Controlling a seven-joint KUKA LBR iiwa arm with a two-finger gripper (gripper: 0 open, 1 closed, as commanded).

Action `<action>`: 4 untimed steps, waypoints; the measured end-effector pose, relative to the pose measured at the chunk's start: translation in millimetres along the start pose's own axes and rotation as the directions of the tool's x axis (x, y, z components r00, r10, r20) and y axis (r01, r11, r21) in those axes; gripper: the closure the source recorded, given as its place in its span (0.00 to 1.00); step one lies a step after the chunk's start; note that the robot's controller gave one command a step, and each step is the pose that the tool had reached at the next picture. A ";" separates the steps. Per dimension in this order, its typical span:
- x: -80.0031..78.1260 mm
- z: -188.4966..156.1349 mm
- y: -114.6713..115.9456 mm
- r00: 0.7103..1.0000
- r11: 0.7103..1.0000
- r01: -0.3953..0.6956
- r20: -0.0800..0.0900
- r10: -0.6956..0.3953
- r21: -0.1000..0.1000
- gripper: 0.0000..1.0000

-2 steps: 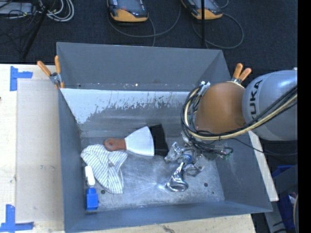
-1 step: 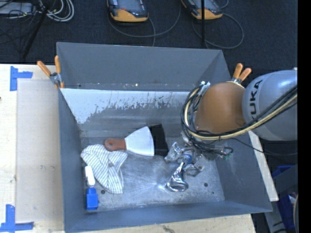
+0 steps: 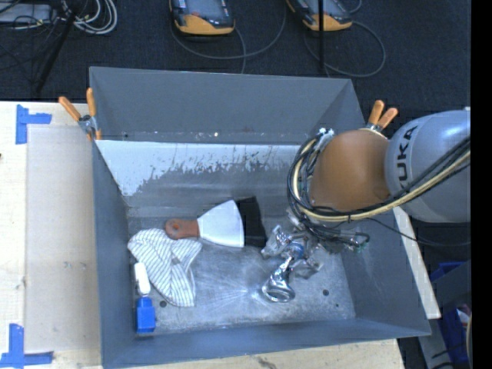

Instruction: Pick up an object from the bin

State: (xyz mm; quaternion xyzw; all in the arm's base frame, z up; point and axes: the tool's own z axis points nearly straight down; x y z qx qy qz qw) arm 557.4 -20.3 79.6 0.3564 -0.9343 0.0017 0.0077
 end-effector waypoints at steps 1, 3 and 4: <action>-1.1 -13.7 1.9 1.000 1.000 -0.001 0.012 0.001 0.000 1.00; -2.7 -38.0 2.2 1.000 1.000 0.000 0.018 0.000 0.003 1.00; -2.9 -43.7 2.4 1.000 1.000 0.000 0.018 0.000 0.003 1.00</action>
Offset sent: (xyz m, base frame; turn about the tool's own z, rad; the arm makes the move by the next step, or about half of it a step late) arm 0.0000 0.0001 0.0100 0.0000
